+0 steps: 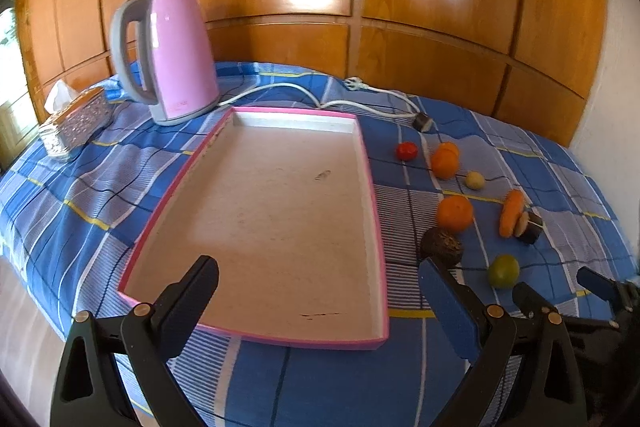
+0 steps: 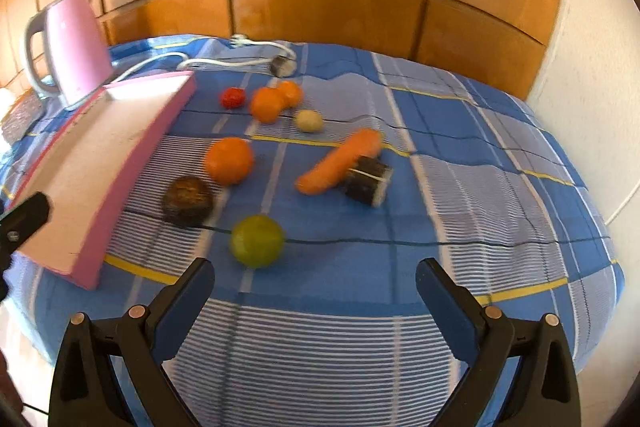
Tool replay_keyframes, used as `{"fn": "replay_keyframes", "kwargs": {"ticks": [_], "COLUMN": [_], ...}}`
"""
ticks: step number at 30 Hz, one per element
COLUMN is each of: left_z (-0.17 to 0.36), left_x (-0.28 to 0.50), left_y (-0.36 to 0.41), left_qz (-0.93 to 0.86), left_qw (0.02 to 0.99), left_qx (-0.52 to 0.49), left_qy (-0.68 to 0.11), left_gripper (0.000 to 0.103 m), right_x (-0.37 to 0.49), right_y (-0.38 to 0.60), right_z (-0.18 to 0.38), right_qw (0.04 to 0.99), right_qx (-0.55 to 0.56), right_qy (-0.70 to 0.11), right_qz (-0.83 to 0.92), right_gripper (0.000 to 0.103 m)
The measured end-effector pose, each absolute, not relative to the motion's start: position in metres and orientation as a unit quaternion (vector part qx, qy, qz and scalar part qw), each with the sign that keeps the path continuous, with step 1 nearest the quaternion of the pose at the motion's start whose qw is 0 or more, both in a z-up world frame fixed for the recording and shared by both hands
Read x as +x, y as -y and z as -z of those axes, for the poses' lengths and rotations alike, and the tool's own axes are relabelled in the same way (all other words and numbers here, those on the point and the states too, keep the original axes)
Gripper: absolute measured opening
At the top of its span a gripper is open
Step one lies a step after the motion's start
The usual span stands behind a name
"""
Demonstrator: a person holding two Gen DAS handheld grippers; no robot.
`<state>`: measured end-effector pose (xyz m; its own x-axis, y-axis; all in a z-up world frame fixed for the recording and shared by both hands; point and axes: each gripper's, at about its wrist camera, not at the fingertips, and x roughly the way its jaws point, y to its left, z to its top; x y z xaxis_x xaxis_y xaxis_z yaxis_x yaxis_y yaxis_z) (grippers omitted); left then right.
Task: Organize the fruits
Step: 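Reach the left gripper to the dark brown round fruit and close on it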
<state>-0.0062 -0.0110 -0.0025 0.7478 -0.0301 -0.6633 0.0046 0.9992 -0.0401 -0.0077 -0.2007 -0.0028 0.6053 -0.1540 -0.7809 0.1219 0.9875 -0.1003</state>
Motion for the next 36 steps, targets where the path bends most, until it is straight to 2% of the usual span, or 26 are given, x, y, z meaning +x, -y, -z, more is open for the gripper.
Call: {"fn": "replay_keyframes", "kwargs": {"ticks": [5,8,10,12,14,17,23,25,27,31,33,34,36], "left_z": [0.004,0.006,0.009,0.011,0.012,0.014,0.02,0.024,0.03,0.044,0.053,0.056,0.057], "left_x": [-0.002,0.002,0.007,0.01,0.014,0.023,0.049,0.055,0.063,0.074,0.078,0.078,0.076], "left_y": [0.023,0.03,0.036,0.044,0.056,0.07,0.096,0.101,0.108,0.116,0.116,0.115,0.112], "left_qz": [0.038,0.075,0.096,0.115,0.138,0.165,0.174,0.179,0.178,0.18,0.187,0.189,0.188], "left_qw": [0.932,0.926,0.919,0.914,0.908,0.899,0.889,0.886,0.882,0.872,0.865,0.865,0.87], "left_qx": [-0.005,0.0,0.008,0.016,0.03,0.043,0.071,0.078,0.092,0.105,0.099,0.093,0.085], "left_qy": [-0.359,-0.371,-0.383,-0.39,-0.394,-0.403,-0.417,-0.421,-0.427,-0.442,-0.455,-0.455,-0.448], "left_gripper": [0.099,0.081,0.074,0.064,0.063,0.049,0.049,0.051,0.057,0.056,0.044,0.044,0.044], "right_x": [-0.008,-0.012,-0.014,-0.014,-0.012,-0.016,-0.016,-0.016,-0.016,-0.014,-0.014,-0.013,-0.012], "right_y": [0.231,0.251,0.256,0.258,0.258,0.256,0.254,0.252,0.25,0.25,0.25,0.249,0.246], "right_z": [0.02,0.03,0.031,0.033,0.035,0.034,0.034,0.032,0.031,0.032,0.03,0.029,0.027], "right_qw": [0.884,0.875,0.874,0.874,0.874,0.871,0.886,0.888,0.89,0.891,0.893,0.894,0.896], "right_qx": [0.014,0.05,0.045,0.046,0.043,0.04,0.044,0.038,0.029,0.03,0.028,0.027,0.024], "right_qy": [-0.456,-0.472,-0.473,-0.476,-0.478,-0.482,-0.454,-0.452,-0.45,-0.447,-0.445,-0.443,-0.44], "right_qz": [0.104,0.099,0.099,0.09,0.082,0.084,0.078,0.077,0.072,0.07,0.069,0.066,0.057], "right_gripper": [0.101,0.102,0.103,0.103,0.103,0.103,0.1,0.094,0.093,0.091,0.084,0.078,0.074]}}
